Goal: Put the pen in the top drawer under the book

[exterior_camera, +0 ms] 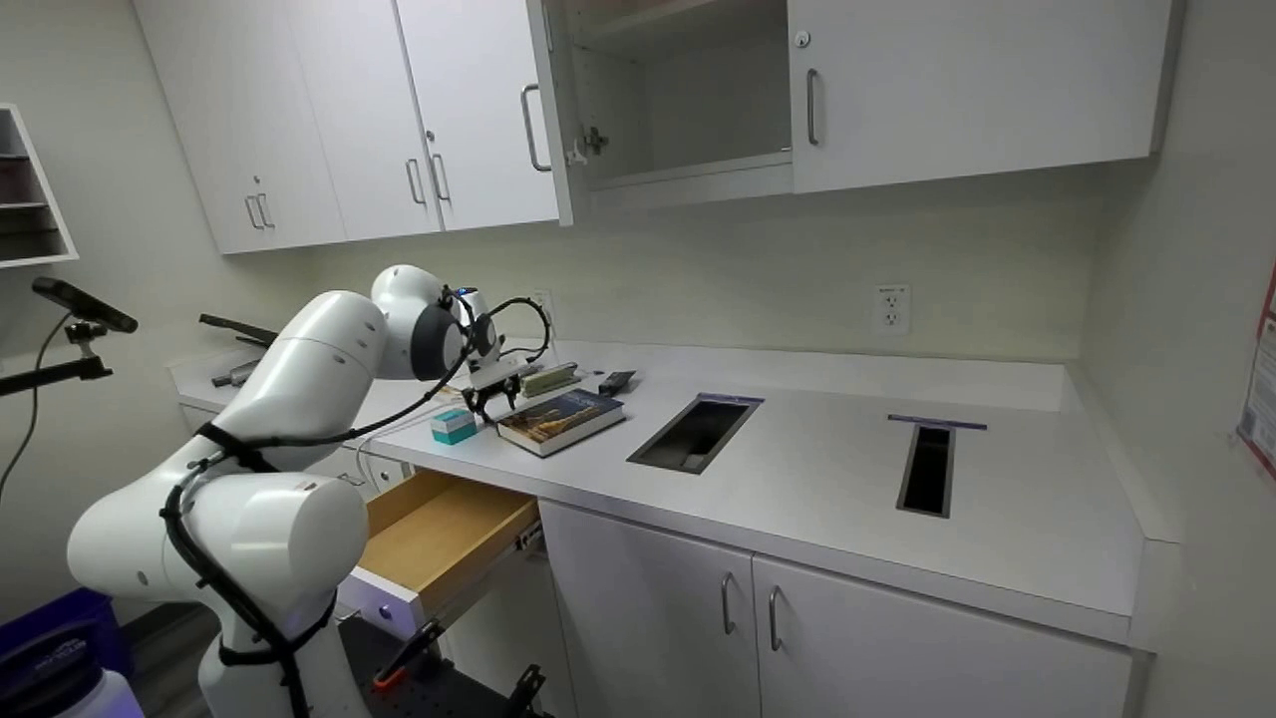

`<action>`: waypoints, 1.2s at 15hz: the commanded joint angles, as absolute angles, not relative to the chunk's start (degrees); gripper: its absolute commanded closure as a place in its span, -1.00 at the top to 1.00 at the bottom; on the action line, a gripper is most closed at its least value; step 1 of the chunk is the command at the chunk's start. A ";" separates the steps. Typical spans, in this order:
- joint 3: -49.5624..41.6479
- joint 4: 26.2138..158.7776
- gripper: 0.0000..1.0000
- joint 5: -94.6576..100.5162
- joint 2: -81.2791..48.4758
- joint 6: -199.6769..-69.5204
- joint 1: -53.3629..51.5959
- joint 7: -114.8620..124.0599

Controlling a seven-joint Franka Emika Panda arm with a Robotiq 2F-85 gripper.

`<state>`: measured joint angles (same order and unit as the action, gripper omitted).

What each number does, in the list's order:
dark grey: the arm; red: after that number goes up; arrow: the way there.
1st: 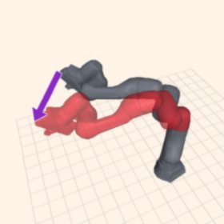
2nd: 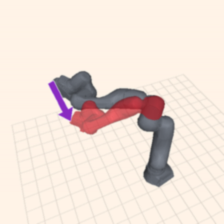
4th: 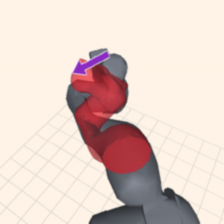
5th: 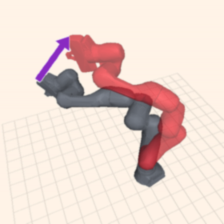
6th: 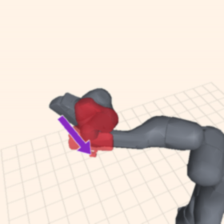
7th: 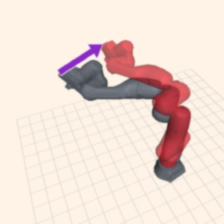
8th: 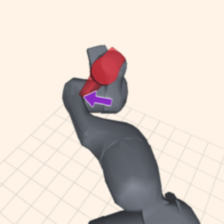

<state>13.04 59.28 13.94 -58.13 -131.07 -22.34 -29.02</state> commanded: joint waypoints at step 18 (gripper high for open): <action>16.63 59.65 -0.90 12.63 -48.78 -117.64 -21.43 -32.18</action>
